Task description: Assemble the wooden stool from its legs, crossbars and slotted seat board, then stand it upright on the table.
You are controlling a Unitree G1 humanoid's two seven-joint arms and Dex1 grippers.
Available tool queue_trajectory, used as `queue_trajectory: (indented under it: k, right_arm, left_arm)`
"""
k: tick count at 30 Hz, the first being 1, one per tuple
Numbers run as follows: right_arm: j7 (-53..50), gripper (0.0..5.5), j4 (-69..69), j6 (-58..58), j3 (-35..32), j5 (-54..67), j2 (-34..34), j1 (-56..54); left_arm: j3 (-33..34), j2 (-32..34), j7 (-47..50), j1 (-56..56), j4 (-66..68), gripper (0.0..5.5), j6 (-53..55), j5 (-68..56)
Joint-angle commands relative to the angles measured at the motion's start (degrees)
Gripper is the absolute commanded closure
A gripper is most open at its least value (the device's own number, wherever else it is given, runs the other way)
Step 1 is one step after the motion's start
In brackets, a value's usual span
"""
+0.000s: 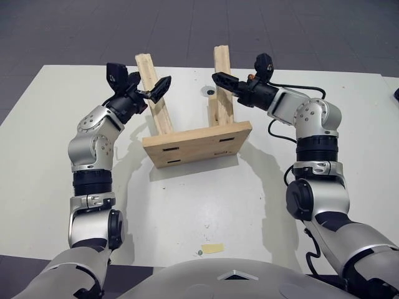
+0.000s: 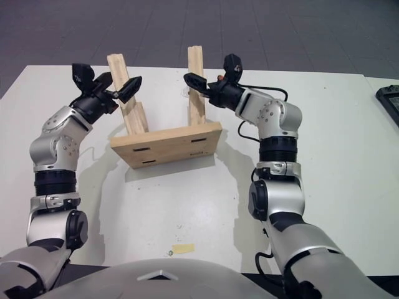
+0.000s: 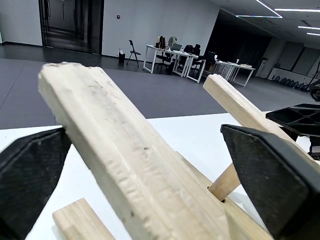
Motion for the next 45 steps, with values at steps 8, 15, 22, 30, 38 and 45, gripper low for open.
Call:
queue_trajectory:
  k: [8,15,22,30,38,45]
  right_arm:
    - [1.01,0.1,-9.7,-4.44,1.86,-0.24,0.04,4.06]
    - [0.08,0.1,-7.16,-8.09,4.32,-2.86,0.92,1.71]
    - [17.95,0.1,-35.65,-10.67,-0.2,4.92,-15.42,11.6]
    - [37.19,0.1,-42.79,-15.66,3.15,2.63,-32.38,30.94]
    - [40.03,0.1,-30.66,-22.84,12.31,-3.13,-29.01,29.18]
    - [39.58,0.1,-21.39,-26.96,17.09,-7.33,-24.64,25.86]
  left_arm:
    - [-0.35,1.81,0.9,1.37,-9.11,0.11,1.17,-1.14]
    - [0.28,1.91,4.02,-3.98,8.23,0.11,-5.7,3.62]
    - [9.12,9.52,5.64,11.33,-29.69,0.11,1.78,-4.43]
    - [3.75,23.91,-6.17,31.24,-36.54,0.11,0.97,5.25]
    - [-0.87,22.64,-9.14,34.86,-31.8,0.11,-3.3,6.55]
    - [-6.43,22.04,-9.7,33.57,-29.97,0.11,-4.91,6.65]
